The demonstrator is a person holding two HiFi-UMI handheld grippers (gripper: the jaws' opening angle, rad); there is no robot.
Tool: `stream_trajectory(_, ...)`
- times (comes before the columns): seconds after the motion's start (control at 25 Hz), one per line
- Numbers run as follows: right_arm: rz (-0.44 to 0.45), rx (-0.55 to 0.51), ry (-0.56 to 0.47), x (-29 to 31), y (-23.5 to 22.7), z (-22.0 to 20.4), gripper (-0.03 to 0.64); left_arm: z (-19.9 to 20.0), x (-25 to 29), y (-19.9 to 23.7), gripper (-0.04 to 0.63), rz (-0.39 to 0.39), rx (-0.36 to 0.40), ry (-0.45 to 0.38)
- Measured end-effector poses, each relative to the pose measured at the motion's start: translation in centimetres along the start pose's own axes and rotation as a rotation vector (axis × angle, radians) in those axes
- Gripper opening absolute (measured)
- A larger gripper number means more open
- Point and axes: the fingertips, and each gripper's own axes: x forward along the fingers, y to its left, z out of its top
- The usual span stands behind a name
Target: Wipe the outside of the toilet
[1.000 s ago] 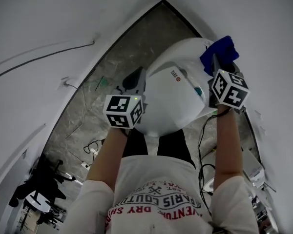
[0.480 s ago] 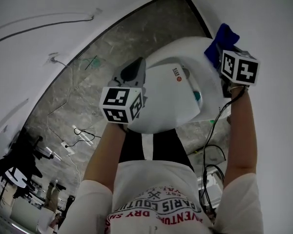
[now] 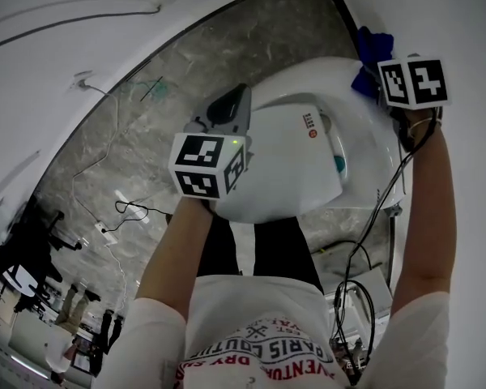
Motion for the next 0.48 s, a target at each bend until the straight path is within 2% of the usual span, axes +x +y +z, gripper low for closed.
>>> stream_trajectory(0.28, -0.021, -0.147, 0.088, 2.7, 1.3, 0.9, 0.077, -2.1, 2.8, 1.1, 0.006, 0.017, -0.001, 0.054)
stream_trajectory(0.48, 0.032, -0.212, 0.167, 4.8, 2.3, 1.1, 0.077, -4.1, 4.0, 1.3, 0.006, 0.009, 0.001, 0.082)
